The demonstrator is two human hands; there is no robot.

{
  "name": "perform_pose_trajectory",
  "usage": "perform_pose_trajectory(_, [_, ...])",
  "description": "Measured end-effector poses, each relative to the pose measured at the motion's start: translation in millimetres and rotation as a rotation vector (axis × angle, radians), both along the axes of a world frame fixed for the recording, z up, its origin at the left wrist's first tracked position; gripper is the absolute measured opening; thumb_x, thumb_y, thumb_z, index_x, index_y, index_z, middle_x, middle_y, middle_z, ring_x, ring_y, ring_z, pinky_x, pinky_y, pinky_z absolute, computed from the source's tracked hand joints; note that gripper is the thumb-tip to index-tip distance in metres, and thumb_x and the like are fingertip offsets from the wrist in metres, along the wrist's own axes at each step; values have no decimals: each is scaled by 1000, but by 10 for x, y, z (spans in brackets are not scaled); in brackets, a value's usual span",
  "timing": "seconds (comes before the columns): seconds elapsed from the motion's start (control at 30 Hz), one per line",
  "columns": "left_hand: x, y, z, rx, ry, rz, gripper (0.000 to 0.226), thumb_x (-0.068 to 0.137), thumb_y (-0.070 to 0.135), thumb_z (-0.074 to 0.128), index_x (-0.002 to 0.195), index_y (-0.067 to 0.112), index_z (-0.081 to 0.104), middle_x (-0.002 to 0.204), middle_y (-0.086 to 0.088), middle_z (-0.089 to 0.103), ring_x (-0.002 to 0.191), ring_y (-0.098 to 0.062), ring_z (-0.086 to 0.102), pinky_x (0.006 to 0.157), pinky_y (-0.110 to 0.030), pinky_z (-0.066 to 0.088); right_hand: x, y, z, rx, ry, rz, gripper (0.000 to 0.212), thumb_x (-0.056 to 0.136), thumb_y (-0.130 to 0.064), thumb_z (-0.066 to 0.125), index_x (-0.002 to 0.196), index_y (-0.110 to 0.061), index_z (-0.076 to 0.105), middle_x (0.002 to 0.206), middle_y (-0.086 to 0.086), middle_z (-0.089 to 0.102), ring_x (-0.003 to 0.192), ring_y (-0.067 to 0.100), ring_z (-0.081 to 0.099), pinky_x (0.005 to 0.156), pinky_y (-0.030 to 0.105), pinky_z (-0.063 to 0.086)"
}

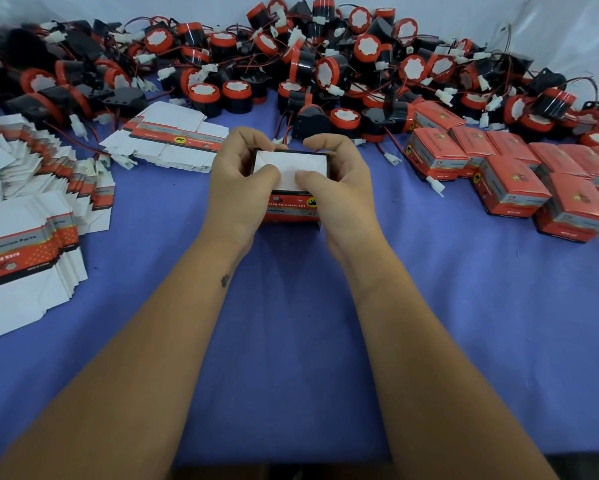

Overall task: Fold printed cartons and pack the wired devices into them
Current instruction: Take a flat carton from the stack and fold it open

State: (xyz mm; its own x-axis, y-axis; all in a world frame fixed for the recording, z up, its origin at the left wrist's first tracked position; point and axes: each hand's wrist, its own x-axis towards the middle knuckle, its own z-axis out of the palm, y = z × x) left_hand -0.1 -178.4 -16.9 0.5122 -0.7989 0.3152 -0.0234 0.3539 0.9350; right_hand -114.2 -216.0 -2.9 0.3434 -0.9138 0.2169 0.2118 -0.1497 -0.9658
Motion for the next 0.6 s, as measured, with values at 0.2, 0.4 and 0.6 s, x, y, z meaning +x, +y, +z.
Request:
perform_pose_trajectory(0.2, [26,32,1,-23,90,-44,22,81,18,46,93,28,63,96,6,66,89,-13,63,65,-25,52,0,-3,20,47,-43,-29,14,99,-13,49,99,-19,62,90,-6,62,77,1,59,63,17,49])
perform_pose_trajectory(0.4, [-14,21,-33,51,46,-58,32,97,40,35,116,32,61,113,10,65,107,-14,62,85,-30,52,-10,16,-79,-154,343,-157,27,92,-48,38,84,-31,58,97,-3,59,96,17,53,86,40,47])
perform_pose_trajectory(0.6, [29,14,49,167,-82,150,53,84,50,39,134,35,48,147,7,39,138,-11,34,117,-36,29,-38,4,-26,22,149,-36,15,75,-33,52,86,-25,57,101,-3,58,80,6,53,64,19,44])
